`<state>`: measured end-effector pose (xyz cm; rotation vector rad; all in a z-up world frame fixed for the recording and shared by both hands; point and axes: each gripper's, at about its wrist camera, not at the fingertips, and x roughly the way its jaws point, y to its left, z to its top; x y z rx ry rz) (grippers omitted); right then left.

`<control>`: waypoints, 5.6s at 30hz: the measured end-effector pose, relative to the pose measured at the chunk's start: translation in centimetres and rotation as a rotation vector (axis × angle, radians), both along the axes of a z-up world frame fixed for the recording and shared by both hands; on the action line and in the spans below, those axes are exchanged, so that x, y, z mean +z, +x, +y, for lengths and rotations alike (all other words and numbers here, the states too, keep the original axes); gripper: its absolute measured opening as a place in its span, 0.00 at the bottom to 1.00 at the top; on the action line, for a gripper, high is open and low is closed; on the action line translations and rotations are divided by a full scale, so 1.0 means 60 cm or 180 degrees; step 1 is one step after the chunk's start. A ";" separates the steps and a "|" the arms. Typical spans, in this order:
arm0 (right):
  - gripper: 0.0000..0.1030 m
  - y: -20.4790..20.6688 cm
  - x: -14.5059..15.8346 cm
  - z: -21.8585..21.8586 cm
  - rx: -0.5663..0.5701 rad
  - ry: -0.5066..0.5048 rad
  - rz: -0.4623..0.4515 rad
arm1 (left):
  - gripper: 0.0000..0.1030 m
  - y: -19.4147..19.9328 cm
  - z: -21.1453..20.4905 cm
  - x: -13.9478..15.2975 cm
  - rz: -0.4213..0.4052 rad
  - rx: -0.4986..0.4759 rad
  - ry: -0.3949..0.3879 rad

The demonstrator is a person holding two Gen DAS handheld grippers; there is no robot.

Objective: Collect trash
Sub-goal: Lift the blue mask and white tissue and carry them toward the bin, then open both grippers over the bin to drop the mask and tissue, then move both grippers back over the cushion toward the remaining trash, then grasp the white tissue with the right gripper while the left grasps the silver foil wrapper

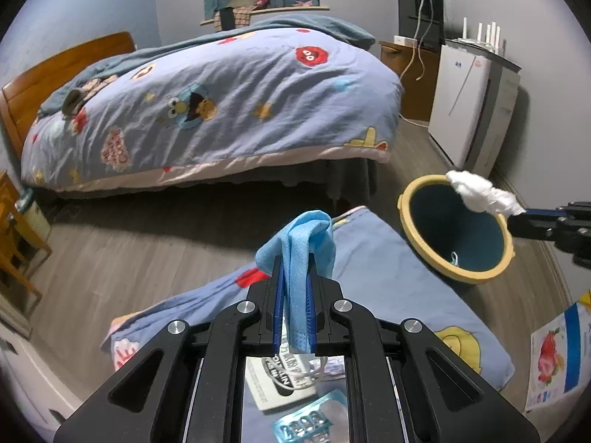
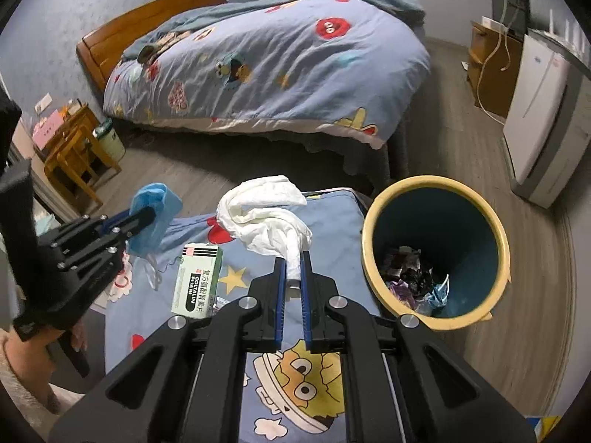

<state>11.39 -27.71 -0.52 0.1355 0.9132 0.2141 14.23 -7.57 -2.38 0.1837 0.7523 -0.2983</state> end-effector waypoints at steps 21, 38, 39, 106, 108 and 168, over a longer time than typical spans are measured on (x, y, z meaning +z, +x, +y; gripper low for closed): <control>0.07 0.042 -0.063 -0.131 -0.0338 -0.0230 0.0187 | 0.11 -0.014 -0.114 -0.043 0.0095 -0.0355 0.0168; 0.07 0.036 -0.100 -0.283 -0.0920 -0.0072 0.0287 | 0.11 -0.021 -0.250 -0.047 0.0156 -0.0686 0.0093; 0.07 0.036 -0.102 -0.291 -0.0966 -0.0046 0.0293 | 0.11 -0.019 -0.257 -0.045 0.0156 -0.0702 0.0082; 0.94 0.068 -0.141 -0.287 -0.1028 -0.0224 0.0200 | 0.87 0.058 -0.237 -0.042 0.0124 -0.0228 -0.0020; 0.94 0.068 -0.134 -0.279 -0.0988 -0.0247 0.0176 | 0.88 0.042 -0.194 -0.033 0.0116 -0.0130 -0.0033; 0.30 -0.067 -0.262 0.233 0.0168 -0.0172 0.1167 | 0.90 -0.112 0.208 -0.113 0.0577 0.0843 0.0126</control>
